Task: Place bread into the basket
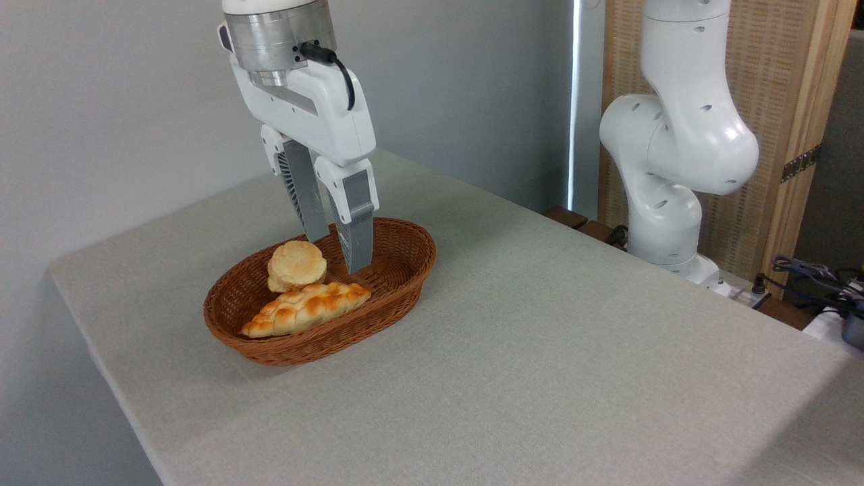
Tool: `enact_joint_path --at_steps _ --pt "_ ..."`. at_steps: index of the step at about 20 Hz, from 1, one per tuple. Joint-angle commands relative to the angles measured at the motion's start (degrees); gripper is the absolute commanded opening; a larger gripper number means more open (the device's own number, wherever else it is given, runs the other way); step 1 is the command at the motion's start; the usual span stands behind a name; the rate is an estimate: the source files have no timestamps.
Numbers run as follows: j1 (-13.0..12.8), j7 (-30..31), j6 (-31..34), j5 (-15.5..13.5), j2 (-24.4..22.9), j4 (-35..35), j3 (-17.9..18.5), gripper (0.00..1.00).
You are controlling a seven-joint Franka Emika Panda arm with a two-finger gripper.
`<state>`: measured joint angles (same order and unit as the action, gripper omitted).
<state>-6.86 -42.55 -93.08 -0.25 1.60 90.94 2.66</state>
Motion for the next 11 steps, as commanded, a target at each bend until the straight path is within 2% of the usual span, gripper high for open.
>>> enact_joint_path --at_steps 1,11 --pt "-0.88 0.80 1.06 -0.89 -0.98 0.81 1.04 1.00" --pt "-0.79 1.85 1.15 -0.72 -1.16 0.64 1.56 1.00"
